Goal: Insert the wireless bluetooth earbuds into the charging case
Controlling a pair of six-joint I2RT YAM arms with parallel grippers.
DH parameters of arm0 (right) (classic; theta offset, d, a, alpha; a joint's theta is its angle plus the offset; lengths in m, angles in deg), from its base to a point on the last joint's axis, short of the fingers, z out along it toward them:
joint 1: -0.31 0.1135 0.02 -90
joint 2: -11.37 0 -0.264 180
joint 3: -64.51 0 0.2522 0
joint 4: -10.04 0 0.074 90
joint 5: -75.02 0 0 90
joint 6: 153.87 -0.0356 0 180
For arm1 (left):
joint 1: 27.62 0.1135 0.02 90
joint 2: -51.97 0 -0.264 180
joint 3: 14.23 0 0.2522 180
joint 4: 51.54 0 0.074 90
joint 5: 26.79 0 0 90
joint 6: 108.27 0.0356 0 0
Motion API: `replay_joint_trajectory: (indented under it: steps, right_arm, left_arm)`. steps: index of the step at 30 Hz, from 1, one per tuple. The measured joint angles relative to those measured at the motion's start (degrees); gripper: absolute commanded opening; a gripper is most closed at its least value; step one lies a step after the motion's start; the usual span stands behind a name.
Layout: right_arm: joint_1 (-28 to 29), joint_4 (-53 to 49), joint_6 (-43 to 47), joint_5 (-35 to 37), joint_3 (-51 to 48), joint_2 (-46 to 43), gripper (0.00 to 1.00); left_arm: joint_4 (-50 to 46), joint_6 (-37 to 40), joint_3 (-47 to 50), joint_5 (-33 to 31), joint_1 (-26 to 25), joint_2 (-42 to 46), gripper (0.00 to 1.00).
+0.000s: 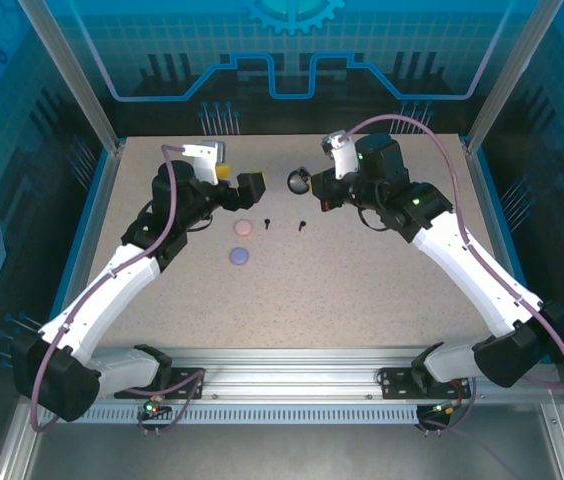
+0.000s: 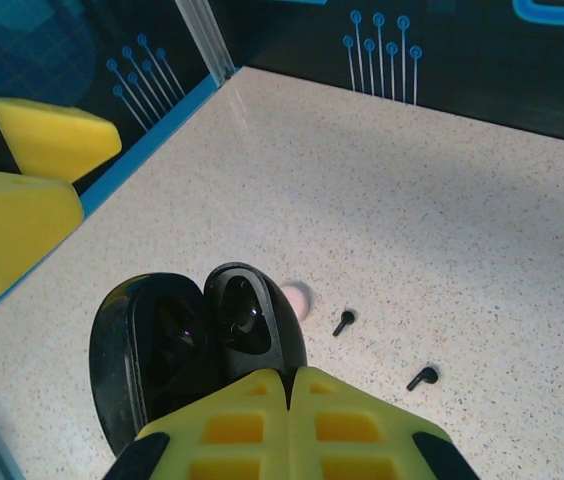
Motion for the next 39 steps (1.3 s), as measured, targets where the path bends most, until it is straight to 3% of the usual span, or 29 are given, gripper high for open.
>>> replay_joint_trajectory:
  steps: [16,39]
  right_arm:
    - [-0.1,-2.1,8.0,-3.1,2.3,4.4,0.0]
    - [-1.3,-5.4,14.1,-7.3,4.2,9.8,0.0]
  left_arm:
    - [-3.7,8.8,-9.1,9.3,0.9,-10.3,0.99]
    - [-10.7,10.5,-16.3,28.6,5.8,-17.8,0.99]
